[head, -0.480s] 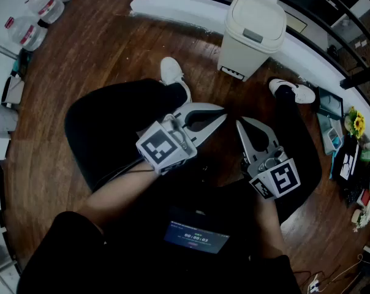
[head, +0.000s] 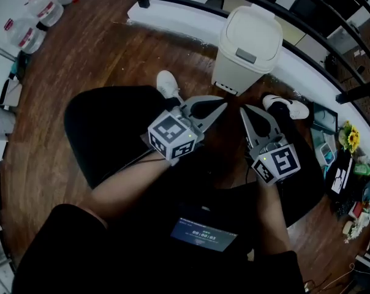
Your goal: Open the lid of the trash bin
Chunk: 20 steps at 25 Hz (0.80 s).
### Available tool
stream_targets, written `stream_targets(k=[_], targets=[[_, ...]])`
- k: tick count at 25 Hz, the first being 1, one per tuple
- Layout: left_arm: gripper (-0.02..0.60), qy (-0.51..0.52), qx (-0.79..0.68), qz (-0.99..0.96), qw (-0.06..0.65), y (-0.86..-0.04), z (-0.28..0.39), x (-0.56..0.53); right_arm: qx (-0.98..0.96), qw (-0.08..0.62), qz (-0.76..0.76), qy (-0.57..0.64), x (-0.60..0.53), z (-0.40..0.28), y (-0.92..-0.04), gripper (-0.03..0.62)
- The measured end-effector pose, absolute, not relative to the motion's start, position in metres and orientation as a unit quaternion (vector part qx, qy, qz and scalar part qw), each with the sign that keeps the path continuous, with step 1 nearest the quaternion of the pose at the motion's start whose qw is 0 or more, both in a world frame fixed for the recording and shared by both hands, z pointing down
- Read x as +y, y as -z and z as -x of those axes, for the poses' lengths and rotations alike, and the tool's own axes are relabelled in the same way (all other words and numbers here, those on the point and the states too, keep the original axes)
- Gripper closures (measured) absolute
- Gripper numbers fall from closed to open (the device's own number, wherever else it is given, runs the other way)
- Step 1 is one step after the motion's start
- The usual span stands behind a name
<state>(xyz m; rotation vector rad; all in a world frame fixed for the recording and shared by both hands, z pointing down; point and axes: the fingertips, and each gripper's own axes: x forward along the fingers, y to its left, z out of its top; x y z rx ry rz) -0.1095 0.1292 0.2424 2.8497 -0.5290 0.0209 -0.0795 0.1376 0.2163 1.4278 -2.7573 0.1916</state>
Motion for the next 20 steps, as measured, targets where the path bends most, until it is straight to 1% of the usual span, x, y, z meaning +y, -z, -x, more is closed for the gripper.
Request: stream_targets(k=[4,8,10,17,20], targets=[[0.565,-0.02,-0.195,-0.973,0.126,-0.245,0.097,0.102,-0.885,0.022,-0.461,-0.068,0.107,0.064,-0.225,0.574],[0.565,-0.027,-0.207,-0.967,0.149,-0.245,0.078,0.072,-0.884,0.037,-0.46,-0.071,0.09,0.054,-0.229,0.574],[0.565,-0.04,-0.211,-0.966,0.144,-0.251,0.066,0.058,-0.887,0.041,-0.455,-0.072,0.079,0.048,-0.232,0.574],[0.565,-0.082,-0.234,-0.961,0.119,-0.3,0.037,0.017,-0.883,0.034,-0.461,-0.089,0.031,0.022,-0.266,0.574],[0.565,-0.08,-0.244,-0.958,0.127,-0.324,0.033,0.0,-0.88,0.044,-0.462,-0.1,0.013,0.016,-0.297,0.574]])
